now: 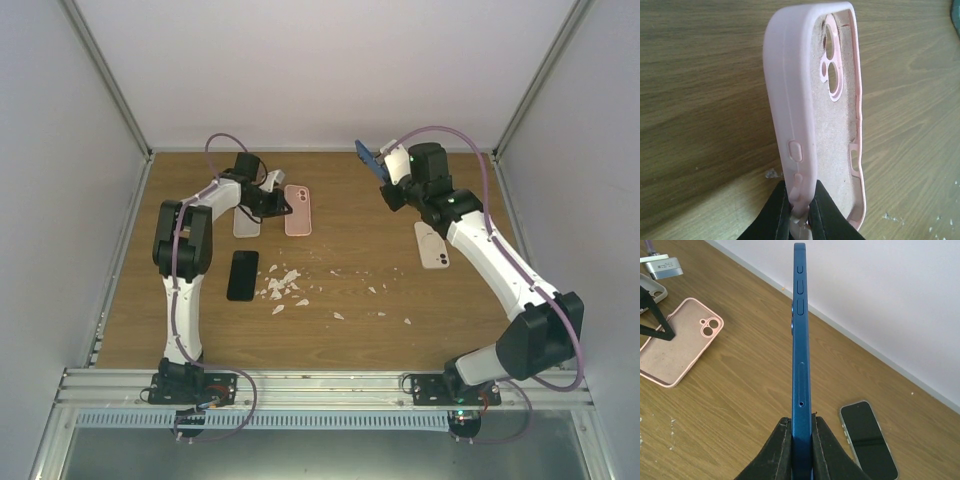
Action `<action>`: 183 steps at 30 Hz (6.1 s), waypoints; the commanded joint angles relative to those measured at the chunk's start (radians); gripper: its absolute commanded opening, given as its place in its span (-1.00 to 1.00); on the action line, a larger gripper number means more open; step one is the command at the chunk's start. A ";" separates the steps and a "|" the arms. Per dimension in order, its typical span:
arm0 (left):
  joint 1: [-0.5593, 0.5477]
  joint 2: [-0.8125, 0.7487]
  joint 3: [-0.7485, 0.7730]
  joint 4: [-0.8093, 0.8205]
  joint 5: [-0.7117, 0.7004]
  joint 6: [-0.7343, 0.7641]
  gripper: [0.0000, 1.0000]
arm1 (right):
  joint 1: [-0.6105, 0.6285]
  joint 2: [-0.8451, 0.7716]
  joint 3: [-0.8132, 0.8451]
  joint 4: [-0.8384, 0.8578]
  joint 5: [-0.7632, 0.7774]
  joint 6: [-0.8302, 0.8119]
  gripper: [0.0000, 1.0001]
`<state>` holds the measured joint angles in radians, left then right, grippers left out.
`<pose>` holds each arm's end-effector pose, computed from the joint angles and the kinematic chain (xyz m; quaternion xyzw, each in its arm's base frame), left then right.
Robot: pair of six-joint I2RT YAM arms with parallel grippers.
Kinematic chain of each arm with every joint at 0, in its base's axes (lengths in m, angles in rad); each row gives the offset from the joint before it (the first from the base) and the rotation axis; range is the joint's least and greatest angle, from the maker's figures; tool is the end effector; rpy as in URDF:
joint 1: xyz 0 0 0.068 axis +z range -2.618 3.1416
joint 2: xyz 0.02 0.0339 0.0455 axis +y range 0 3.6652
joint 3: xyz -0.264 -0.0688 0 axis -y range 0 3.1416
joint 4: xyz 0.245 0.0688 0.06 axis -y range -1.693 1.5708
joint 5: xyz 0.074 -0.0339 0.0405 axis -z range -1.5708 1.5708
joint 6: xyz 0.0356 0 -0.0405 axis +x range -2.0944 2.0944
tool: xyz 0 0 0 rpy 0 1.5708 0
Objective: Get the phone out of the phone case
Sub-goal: Place the phone case at the center of the board, then place the phone at the center of the board.
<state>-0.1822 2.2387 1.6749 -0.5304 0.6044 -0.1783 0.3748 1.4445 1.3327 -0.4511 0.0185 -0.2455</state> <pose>0.4586 -0.1051 0.1488 0.0721 0.9276 -0.3249 0.1699 0.3070 0.1200 0.3492 -0.2630 0.8352 0.0231 0.4824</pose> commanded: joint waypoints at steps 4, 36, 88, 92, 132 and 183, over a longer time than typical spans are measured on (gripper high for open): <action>-0.013 0.065 0.083 -0.078 -0.138 0.080 -1.00 | -0.010 -0.001 -0.006 0.076 -0.014 0.022 -0.99; -0.025 -0.343 -0.066 0.058 -0.175 -0.013 0.36 | -0.010 -0.138 -0.109 0.269 -0.002 -0.115 -0.99; 0.338 -1.465 -0.936 0.756 0.392 -1.004 0.60 | 0.676 -0.093 -0.322 1.180 0.499 -1.330 -0.99; 0.338 -1.488 -0.998 0.803 0.386 -1.069 0.61 | 0.715 -0.053 -0.337 1.220 0.511 -1.366 -0.99; 0.320 -1.378 -1.084 0.949 0.090 -1.275 -0.49 | 0.846 0.326 -0.119 1.339 0.677 -1.326 -0.99; 0.207 -0.802 -0.685 0.225 0.537 -0.181 -1.00 | 0.470 -0.319 -0.451 0.478 0.607 -0.829 0.99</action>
<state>0.0669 1.4059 0.9375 -0.2176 1.0664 -0.5426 0.9062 1.1877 0.8955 0.0879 0.6476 -1.1469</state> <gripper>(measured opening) 0.049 0.995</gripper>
